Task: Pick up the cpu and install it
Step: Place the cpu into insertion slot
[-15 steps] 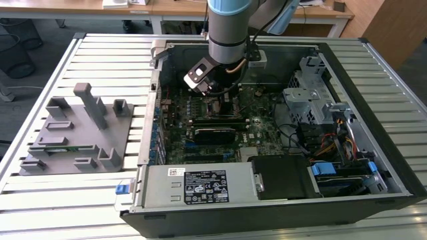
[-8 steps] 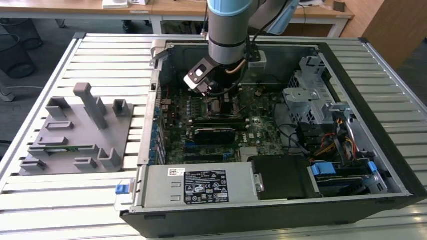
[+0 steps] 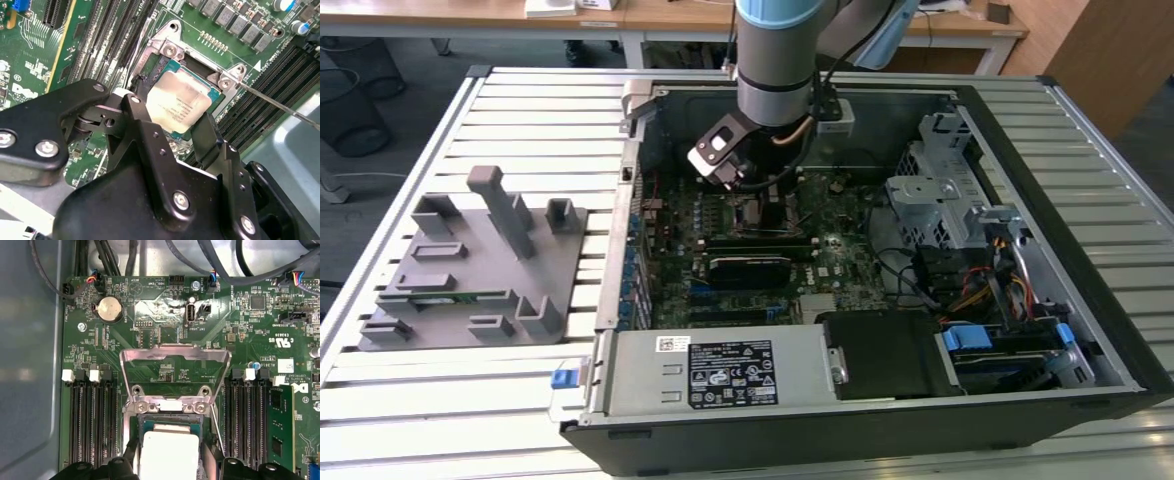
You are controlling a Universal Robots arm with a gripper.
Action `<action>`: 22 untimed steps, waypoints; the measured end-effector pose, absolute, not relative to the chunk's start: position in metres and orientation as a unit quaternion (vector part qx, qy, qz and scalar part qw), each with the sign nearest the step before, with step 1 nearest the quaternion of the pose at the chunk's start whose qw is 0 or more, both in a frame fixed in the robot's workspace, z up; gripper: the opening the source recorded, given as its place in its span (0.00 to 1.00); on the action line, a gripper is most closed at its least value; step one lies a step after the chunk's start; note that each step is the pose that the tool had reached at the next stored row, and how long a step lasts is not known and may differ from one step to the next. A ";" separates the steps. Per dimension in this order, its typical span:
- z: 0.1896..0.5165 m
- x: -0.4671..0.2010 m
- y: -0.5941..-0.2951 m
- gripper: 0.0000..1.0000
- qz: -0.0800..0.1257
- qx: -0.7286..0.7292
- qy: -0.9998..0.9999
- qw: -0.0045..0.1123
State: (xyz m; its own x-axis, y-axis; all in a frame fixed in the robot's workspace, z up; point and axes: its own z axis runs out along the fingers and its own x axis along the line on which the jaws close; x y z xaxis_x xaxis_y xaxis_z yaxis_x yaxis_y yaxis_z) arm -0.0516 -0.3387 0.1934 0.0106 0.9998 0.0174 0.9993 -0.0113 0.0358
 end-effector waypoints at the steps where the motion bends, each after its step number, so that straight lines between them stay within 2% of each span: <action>1: 0.193 -0.050 -0.339 0.60 0.018 0.711 0.703 0.006; 2: 0.194 -0.050 -0.339 0.60 0.018 0.711 0.703 0.005; 3: 0.194 -0.049 -0.339 0.54 0.018 0.710 0.704 0.005; 22: 0.192 -0.047 -0.339 0.54 0.017 0.694 0.720 0.003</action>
